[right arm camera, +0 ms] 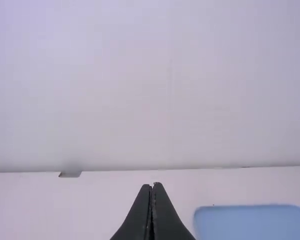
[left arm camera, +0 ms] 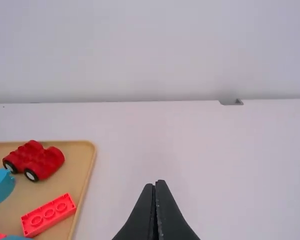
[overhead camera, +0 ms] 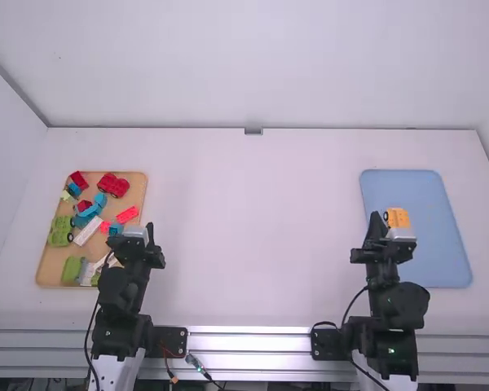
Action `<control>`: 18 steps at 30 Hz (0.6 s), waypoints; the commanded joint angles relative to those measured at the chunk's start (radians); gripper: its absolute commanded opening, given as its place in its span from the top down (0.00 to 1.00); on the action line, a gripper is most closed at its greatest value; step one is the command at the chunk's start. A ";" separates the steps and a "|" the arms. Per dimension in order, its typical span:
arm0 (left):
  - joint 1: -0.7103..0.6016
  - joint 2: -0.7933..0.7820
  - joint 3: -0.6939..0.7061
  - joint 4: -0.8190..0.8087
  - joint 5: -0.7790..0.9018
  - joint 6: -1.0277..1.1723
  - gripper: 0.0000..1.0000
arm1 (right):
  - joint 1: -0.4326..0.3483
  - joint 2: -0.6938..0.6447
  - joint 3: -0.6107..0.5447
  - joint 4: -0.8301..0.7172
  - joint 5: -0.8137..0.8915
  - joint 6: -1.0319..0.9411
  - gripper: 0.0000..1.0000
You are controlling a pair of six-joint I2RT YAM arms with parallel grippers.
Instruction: Assemble lego blocks to make yellow taxi
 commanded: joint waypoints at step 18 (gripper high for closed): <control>0.004 -0.009 -0.012 0.000 -0.002 0.001 1.00 | 0.003 -0.018 -0.207 0.003 0.001 0.006 1.00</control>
